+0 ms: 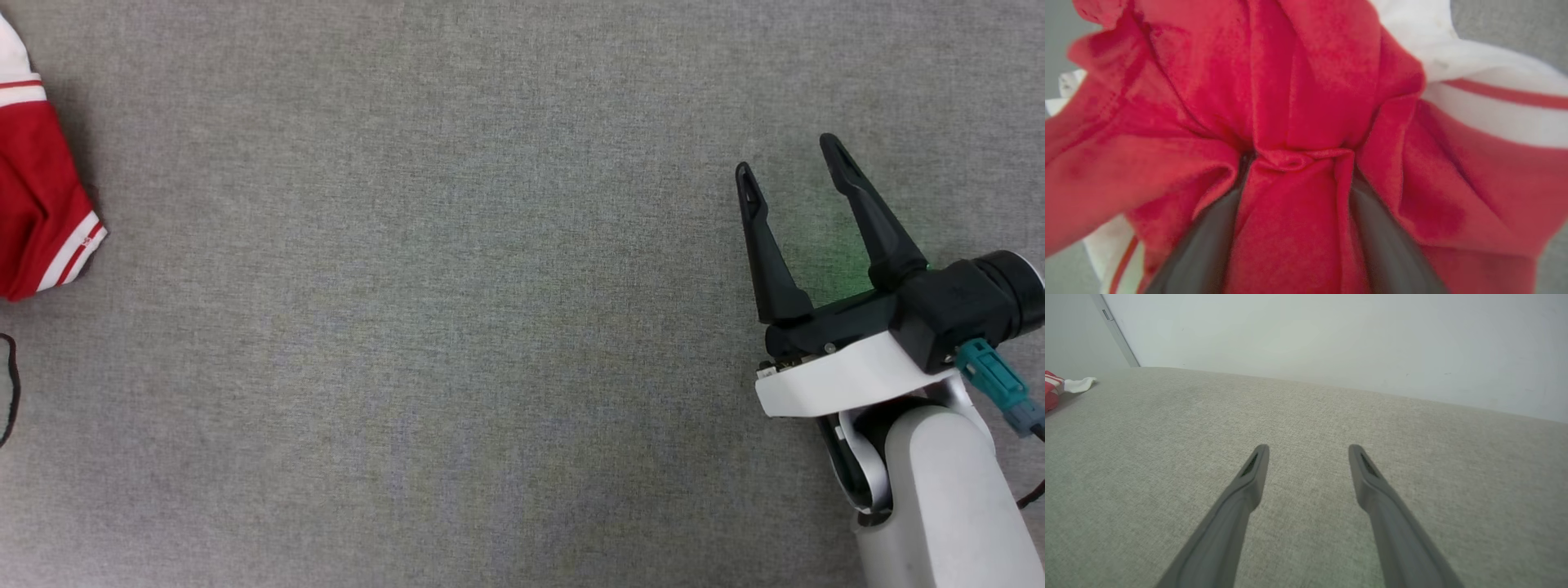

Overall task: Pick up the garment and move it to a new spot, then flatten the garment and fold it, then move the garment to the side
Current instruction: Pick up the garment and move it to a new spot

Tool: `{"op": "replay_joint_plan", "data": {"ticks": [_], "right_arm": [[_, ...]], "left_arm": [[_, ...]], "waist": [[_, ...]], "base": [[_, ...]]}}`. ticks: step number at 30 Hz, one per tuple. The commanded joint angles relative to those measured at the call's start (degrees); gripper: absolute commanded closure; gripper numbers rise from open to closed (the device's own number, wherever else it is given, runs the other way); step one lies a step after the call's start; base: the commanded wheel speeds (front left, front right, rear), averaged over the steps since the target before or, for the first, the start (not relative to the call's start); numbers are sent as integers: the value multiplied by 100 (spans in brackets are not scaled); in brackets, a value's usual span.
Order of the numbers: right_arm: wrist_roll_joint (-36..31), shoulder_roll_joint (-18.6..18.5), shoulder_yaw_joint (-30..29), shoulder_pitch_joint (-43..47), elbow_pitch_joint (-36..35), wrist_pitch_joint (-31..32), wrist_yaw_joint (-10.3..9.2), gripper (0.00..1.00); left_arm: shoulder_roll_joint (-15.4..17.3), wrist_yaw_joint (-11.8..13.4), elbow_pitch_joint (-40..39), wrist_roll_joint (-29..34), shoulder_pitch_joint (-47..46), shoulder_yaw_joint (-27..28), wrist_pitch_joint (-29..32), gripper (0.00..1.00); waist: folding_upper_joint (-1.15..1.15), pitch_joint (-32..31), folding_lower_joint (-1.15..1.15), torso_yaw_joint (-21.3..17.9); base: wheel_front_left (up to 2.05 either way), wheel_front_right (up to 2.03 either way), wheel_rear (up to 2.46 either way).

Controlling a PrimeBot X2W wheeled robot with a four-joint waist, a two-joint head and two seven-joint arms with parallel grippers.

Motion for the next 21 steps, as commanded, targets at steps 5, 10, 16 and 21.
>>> {"op": "replay_joint_plan", "data": {"ticks": [5,10,16,21], "right_arm": [[22,-12,-22,-96,30,13,-2,0],[38,-14,-31,-26,94,-30,-2,0],[117,-6,-63,175,252,-97,-2,0],[187,2,-157,403,348,-126,-2,0]], "left_arm": [[-324,174,295,-43,432,-61,103,100],[-224,223,26,174,228,-63,-716,100],[-175,171,-172,522,-20,-137,-2215,100],[-237,94,-185,837,-185,-340,-3387,100]], "waist": [[0,-81,-1,14],[0,-345,-1,49],[0,-937,-1,86],[0,-1512,-1,71]], "base": [[0,0,0],[0,0,0],[0,0,0],[0,0,0]]}}
